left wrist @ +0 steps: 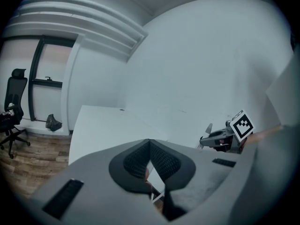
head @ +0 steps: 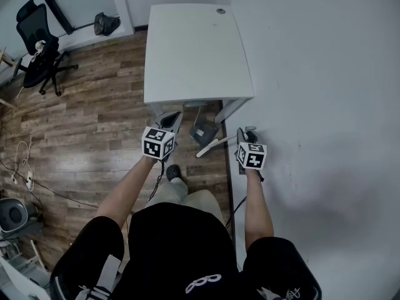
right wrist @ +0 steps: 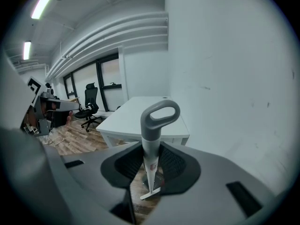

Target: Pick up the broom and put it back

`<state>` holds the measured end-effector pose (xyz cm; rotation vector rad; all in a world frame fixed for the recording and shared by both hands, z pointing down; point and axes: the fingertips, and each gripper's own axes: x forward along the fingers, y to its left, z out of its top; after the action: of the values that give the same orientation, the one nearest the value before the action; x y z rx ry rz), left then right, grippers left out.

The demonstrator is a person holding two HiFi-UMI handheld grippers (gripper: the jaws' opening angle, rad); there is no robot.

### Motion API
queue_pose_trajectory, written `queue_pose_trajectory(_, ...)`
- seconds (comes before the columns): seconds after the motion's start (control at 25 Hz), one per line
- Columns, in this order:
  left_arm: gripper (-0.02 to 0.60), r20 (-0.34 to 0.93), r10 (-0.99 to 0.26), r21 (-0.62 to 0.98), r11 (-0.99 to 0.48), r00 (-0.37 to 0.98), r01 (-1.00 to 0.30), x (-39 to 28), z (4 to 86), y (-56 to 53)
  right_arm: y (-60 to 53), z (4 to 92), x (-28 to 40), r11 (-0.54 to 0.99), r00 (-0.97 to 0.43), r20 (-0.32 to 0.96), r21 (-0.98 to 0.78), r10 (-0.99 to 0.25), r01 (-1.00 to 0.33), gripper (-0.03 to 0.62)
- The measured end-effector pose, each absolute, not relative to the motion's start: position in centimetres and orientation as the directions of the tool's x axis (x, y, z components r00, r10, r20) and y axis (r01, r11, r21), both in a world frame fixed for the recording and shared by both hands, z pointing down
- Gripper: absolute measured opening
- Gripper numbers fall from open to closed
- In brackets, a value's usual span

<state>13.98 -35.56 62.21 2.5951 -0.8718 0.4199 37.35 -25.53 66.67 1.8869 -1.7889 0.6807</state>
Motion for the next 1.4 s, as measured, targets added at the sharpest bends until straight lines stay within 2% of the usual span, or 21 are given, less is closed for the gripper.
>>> queue_pose_trajectory(0.32, 0.008, 0.411, -0.505, 0.256, -0.735, 0.759, -0.628, 15.4, 62.7, -36.7, -28.2, 68.2, 38.7, -0.048, 0.029, 0.657, -0.01, -0.753, -0.999, 0.114)
queue_pose_trajectory(0.72, 0.008, 0.447, -0.573, 0.232, -0.667, 0.687, -0.708, 16.5, 63.1, -39.3, -33.5, 73.2, 40.9, -0.003, -0.021, 0.718, -0.032, -0.696, -0.999, 0.114)
queue_pose_trajectory(1.4, 0.008, 0.473, -0.635, 0.257, -0.563, 0.611, -0.785, 16.9, 64.8, -43.9, -43.1, 75.5, 42.2, 0.064, -0.109, 0.719, -0.09, -0.686, -0.994, 0.114)
